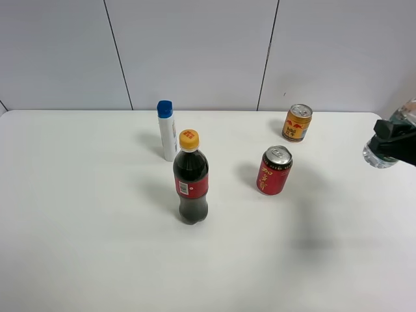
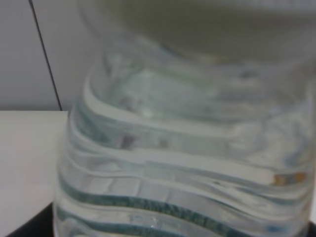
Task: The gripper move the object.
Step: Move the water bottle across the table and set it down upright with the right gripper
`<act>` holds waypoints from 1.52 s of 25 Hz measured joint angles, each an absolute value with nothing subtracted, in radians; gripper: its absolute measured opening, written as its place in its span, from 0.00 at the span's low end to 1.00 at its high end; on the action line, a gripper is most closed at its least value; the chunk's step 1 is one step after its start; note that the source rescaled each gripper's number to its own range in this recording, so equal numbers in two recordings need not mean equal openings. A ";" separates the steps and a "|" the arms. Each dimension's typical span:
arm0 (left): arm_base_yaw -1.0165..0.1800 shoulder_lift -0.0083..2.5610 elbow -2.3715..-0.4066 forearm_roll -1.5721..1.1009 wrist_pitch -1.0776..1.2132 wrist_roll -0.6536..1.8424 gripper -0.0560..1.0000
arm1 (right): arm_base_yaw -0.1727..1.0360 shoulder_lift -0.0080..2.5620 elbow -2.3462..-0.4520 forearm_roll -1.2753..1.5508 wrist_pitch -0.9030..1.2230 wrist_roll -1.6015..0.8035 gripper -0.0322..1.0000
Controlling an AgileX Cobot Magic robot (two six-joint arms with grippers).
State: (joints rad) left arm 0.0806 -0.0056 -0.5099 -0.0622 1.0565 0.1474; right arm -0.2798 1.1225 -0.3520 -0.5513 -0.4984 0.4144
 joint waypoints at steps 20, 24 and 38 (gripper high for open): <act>0.081 -0.006 -0.510 -0.062 1.056 0.147 1.00 | -0.236 1.103 -0.721 -1.682 -0.423 1.559 0.03; 0.081 -0.006 -0.510 -0.062 1.056 0.147 1.00 | -0.236 1.103 -0.728 -1.597 -0.457 1.449 0.03; 0.081 -0.006 -0.510 -0.062 1.056 0.147 1.00 | 0.046 1.131 -0.728 -0.337 -0.187 0.129 0.03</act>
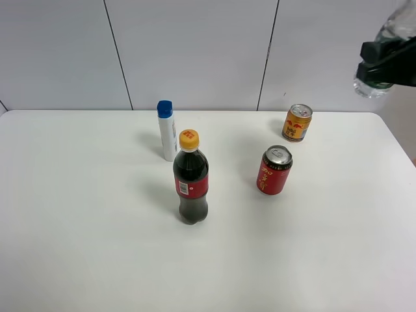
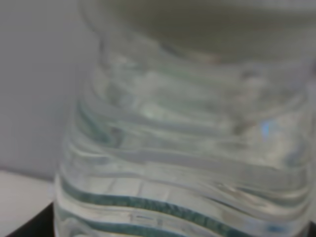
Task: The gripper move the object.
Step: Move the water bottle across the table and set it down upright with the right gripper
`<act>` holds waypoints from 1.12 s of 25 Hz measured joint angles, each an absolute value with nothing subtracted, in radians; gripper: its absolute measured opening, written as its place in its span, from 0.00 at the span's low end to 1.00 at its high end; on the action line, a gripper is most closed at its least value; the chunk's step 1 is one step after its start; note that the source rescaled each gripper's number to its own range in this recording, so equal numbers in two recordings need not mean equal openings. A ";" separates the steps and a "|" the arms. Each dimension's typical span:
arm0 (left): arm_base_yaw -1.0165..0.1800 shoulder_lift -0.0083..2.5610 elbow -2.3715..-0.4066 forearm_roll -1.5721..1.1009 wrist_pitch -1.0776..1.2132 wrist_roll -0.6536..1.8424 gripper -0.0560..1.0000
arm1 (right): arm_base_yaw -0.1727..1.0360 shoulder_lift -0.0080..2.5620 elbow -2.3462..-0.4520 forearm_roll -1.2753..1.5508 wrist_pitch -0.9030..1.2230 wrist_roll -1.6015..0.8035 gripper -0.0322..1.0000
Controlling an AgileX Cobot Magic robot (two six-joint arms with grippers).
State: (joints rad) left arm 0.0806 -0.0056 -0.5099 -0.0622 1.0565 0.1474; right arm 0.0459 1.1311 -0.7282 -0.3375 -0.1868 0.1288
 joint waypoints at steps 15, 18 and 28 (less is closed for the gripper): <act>0.081 -0.006 -0.510 -0.062 1.056 0.147 1.00 | 0.269 1.520 -1.106 0.178 0.010 -0.354 0.03; 0.081 -0.006 -0.510 -0.062 1.056 0.147 1.00 | 0.274 1.632 -1.211 0.178 0.044 -0.354 0.03; 0.081 -0.006 -0.510 -0.062 1.056 0.147 1.00 | 0.358 1.899 -1.431 0.261 0.045 -0.435 0.03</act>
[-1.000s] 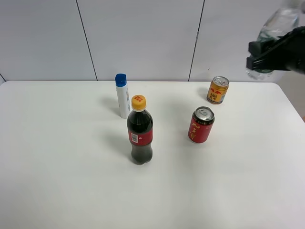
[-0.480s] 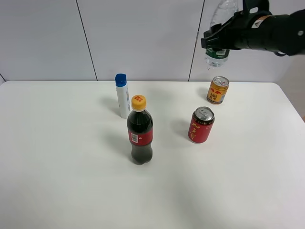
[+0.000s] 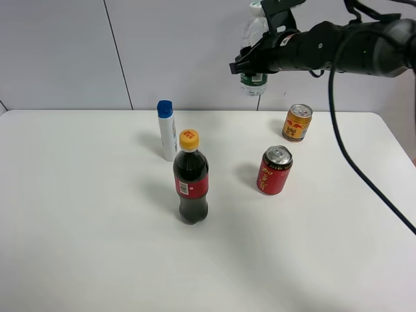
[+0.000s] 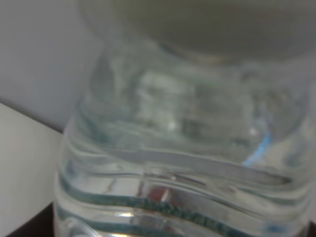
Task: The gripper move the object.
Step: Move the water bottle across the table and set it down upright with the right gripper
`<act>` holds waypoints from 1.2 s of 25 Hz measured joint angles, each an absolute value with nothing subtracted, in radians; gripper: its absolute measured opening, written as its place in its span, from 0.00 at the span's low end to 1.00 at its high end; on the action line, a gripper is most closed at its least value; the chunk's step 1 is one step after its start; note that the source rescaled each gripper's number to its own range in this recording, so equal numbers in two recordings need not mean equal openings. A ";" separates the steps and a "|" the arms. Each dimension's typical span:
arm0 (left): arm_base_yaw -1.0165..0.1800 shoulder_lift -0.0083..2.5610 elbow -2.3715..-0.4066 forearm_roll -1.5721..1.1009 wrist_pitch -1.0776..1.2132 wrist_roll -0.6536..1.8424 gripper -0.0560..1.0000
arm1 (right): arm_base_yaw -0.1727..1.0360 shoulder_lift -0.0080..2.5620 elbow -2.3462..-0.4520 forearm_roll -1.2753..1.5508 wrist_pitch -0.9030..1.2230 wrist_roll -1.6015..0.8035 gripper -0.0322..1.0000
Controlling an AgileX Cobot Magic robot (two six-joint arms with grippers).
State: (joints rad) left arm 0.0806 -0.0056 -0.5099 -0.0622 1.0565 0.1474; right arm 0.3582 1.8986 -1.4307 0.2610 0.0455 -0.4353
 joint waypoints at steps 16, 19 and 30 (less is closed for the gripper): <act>0.081 -0.006 -0.510 -0.062 1.056 0.147 1.00 | 0.451 2.148 -1.482 0.287 -0.205 -0.443 0.03; 0.081 -0.006 -0.510 -0.062 1.056 0.147 1.00 | 0.453 2.172 -1.482 0.289 -0.231 -0.425 0.03; 0.081 -0.006 -0.510 -0.062 1.056 0.147 1.00 | 0.453 2.231 -1.485 0.121 -0.288 -0.321 0.03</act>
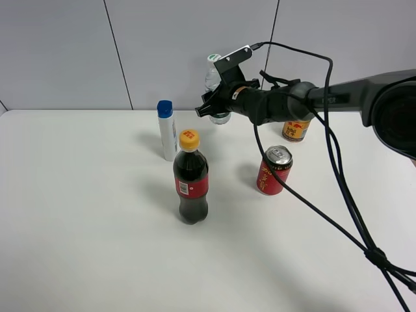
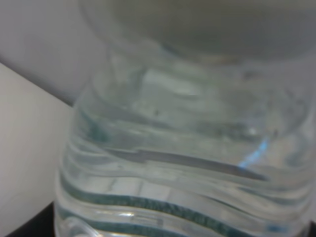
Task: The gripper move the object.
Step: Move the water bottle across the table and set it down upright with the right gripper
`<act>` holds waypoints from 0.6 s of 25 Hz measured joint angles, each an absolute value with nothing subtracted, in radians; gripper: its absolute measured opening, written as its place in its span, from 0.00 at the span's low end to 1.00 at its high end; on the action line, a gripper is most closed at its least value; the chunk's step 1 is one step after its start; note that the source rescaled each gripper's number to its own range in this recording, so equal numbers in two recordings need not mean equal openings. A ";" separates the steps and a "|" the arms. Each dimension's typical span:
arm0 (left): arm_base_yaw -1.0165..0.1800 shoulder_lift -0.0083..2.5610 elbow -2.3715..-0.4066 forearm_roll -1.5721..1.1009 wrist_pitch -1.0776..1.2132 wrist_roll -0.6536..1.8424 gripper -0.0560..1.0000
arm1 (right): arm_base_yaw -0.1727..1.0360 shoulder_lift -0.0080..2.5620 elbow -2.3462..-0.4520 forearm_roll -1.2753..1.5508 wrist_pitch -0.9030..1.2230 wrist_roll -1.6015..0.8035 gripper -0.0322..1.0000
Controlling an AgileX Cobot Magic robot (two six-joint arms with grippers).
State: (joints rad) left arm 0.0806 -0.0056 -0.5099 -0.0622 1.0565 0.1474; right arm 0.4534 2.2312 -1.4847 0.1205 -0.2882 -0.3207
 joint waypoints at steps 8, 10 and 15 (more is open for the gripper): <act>0.081 -0.006 -0.510 -0.062 1.056 0.147 1.00 | 0.453 2.289 -1.485 0.098 -0.314 -0.240 0.03; 0.081 -0.006 -0.510 -0.062 1.056 0.147 1.00 | 0.453 2.296 -1.485 0.091 -0.321 -0.240 0.03; 0.081 -0.006 -0.510 -0.062 1.056 0.147 1.00 | 0.453 2.324 -1.485 0.061 -0.337 -0.240 0.03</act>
State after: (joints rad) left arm 0.0806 -0.0056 -0.5099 -0.0622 1.0565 0.1474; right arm 0.4534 2.3244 -1.4847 0.0612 -0.3374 -0.2398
